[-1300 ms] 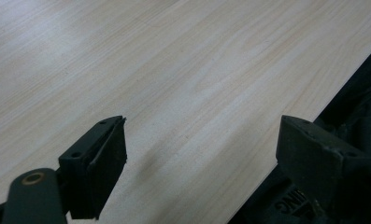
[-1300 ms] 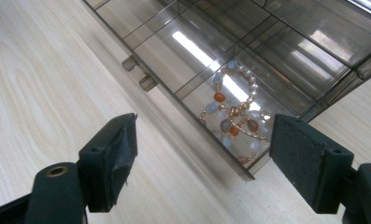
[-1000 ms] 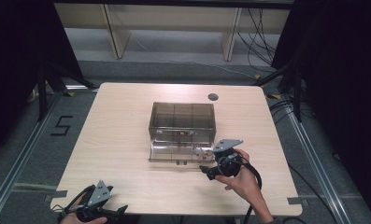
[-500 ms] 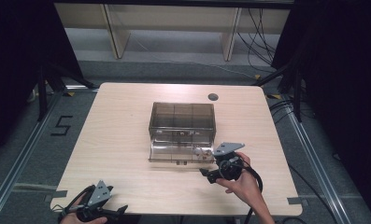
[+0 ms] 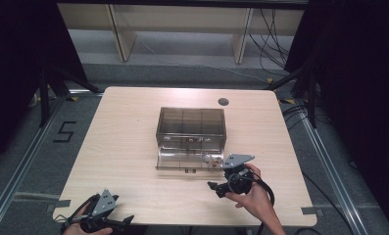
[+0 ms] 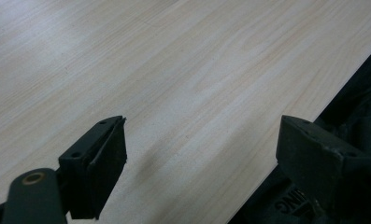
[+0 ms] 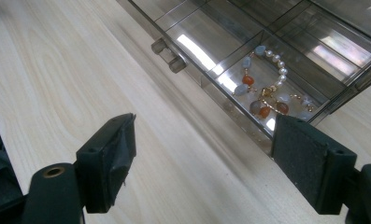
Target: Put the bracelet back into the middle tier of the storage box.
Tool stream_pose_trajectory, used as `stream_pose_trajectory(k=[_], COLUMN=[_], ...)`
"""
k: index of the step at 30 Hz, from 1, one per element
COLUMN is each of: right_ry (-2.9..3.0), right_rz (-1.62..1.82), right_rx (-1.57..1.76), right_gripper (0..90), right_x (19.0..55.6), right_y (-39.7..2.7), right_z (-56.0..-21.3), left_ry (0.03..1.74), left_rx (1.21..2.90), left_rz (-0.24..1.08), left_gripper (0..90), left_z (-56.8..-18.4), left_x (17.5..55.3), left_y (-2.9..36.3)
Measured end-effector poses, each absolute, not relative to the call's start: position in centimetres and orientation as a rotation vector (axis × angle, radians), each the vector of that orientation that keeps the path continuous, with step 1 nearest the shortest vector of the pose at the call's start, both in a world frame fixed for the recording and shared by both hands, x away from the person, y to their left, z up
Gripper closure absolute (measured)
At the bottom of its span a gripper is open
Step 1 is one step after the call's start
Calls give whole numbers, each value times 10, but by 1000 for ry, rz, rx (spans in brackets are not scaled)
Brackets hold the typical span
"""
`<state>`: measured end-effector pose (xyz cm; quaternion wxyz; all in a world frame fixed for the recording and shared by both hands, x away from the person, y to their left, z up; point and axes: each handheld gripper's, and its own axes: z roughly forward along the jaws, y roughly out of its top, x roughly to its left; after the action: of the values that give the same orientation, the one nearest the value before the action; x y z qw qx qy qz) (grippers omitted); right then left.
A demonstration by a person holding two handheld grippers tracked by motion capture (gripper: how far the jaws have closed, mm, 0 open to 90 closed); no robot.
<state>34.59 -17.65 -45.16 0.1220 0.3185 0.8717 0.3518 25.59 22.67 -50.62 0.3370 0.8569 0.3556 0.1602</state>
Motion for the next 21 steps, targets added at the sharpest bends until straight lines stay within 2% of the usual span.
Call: stream_pose_trajectory(k=[21], right_ry=[2579], right_rz=[1018], right_rx=[893], right_gripper=[232], right_x=[338], right_y=[-177], right_z=[-458], left_ry=[932], left_rx=[2230], left_rz=[420], left_gripper=[161], left_z=[-506], left_x=[256], left_y=[227])
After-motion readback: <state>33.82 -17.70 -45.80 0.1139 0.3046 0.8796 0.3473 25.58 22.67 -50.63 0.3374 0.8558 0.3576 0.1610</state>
